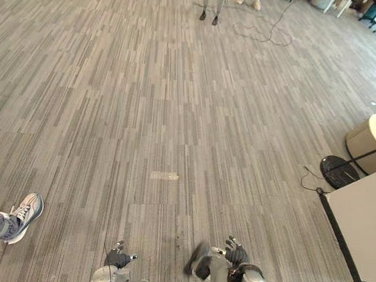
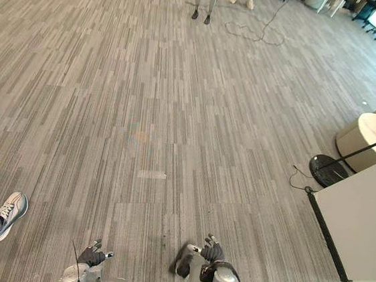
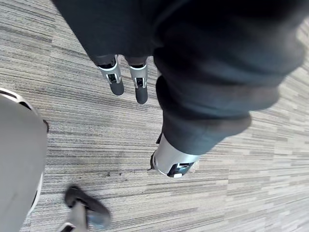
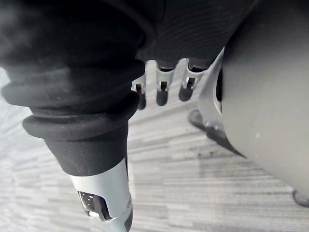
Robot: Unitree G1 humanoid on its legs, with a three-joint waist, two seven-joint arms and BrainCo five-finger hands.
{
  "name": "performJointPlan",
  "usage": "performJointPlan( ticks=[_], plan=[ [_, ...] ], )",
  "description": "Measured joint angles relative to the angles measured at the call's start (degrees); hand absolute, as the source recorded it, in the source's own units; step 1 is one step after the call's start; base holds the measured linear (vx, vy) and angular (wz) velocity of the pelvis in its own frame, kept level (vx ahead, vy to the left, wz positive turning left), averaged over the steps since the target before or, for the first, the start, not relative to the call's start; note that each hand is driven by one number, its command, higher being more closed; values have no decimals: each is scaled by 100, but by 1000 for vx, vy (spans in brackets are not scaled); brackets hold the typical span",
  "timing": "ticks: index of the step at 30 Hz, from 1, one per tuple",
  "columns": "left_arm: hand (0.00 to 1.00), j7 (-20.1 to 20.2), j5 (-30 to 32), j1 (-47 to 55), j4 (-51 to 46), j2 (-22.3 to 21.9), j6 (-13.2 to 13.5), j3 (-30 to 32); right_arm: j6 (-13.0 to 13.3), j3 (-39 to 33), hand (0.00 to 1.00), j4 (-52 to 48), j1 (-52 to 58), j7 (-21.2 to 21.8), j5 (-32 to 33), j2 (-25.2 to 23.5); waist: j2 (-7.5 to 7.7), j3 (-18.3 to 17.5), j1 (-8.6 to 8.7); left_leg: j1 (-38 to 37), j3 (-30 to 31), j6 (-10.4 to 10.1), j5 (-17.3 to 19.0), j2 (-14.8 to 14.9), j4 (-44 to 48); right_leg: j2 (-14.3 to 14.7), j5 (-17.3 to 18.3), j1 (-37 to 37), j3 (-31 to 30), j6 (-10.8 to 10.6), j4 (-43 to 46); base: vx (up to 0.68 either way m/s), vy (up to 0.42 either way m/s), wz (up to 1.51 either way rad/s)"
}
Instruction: Organize washtable
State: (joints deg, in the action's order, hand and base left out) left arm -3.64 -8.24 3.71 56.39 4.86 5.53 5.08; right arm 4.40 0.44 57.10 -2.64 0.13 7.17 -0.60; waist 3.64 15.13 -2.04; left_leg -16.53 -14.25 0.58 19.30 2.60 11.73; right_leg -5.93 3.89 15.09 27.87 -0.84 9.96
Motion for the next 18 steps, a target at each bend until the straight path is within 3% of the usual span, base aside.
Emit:
performJointPlan(
  ticks=[1,2,3,4,5,6,7,8,9,10,12,15,16,17,18],
  plan=[
    [0,1,4,4,1,2,-1,-7,4,6,0,-6,0,2,-8,-2,12,1,-2,-123,24,-97,62,-28,-27,20,-37,44,-47,18,-75,661,-27,31],
    [0,3,22,27,2,3,-2,-8,-4,2,0,-11,25,1,-6,-2,45,-15,-1,-384,123,-268,168,-94,-56,76,-85,22,-217,203,-64,702,-46,36],
    [0,9,97,27,21,-50,-4,-13,-33,-10,0,-39,7,3,-7,40,-67,-50,13,-426,318,-341,213,-3,198,114,-486,104,-413,598,323,607,-41,35],
    [0,10,121,27,14,-73,-2,-11,-46,-23,0,-43,7,6,-7,47,-81,-96,13,-287,382,-342,213,70,578,117,-506,136,-428,630,513,602,-119,37],
    [0,19,135,39,8,-131,0,-19,-56,-82,0,-85,38,7,-6,78,-231,-146,53,127,533,-451,149,305,1669,146,-627,35,-262,629,645,579,-127,26],
    [0,23,162,45,9,-269,-8,53,-76,-117,0,-205,48,6,-5,119,-499,-188,103,584,624,-699,-190,718,2942,379,-585,-216,-109,721,648,705,-133,10],
    [0,31,171,54,2,-327,-12,135,-85,-114,0,-254,53,5,-4,134,-653,-189,101,795,590,-723,-580,926,3511,547,-460,-347,-130,782,605,593,-24,-24],
    [0,40,170,63,-16,-428,-11,222,-91,-109,0,-286,63,-9,-1,152,-781,-190,99,1116,501,-725,-1262,1239,4261,727,-358,-561,-225,849,477,475,-11,-44],
    [0,43,169,45,-34,-435,-9,219,-97,-121,0,-268,61,-12,5,139,-815,-186,95,1416,321,-631,-1121,1498,4808,831,-275,-777,-286,850,354,677,-34,-42],
    [0,82,166,-33,-47,-336,-12,196,-103,-177,0,-187,64,-32,24,63,-690,-125,106,1820,99,-629,-739,1647,5041,843,-270,-1256,-373,794,53,548,-53,-23],
    [0,86,165,-21,-150,-251,-4,168,-104,-175,0,-60,97,-68,117,43,-494,-118,96,2126,-122,-618,-457,1551,4374,764,-289,-1752,-441,765,-318,544,-38,-10],
    [0,79,179,-28,-254,-212,3,123,-104,-287,0,13,92,-129,128,36,-416,-78,42,2618,-34,-596,-354,1154,2212,647,-256,-2128,-547,706,-567,376,73,-23],
    [0,80,184,-56,-285,-197,17,103,-100,-294,0,13,117,-138,125,37,-426,-77,-19,2739,141,-614,-433,924,1441,539,-99,-2237,-634,448,-581,313,160,-36],
    [0,74,194,-65,-279,-203,16,44,-99,-293,0,17,154,-140,125,59,-436,-70,-35,2744,271,-643,-627,821,1035,540,-37,-2303,-639,348,-598,265,195,-48],
    [0,54,209,-23,-259,-252,23,-14,-91,-267,0,20,213,-143,118,122,-517,-108,-75,2623,502,-473,-1645,755,746,605,48,-2389,-805,191,-608,198,180,-39]
  ],
)
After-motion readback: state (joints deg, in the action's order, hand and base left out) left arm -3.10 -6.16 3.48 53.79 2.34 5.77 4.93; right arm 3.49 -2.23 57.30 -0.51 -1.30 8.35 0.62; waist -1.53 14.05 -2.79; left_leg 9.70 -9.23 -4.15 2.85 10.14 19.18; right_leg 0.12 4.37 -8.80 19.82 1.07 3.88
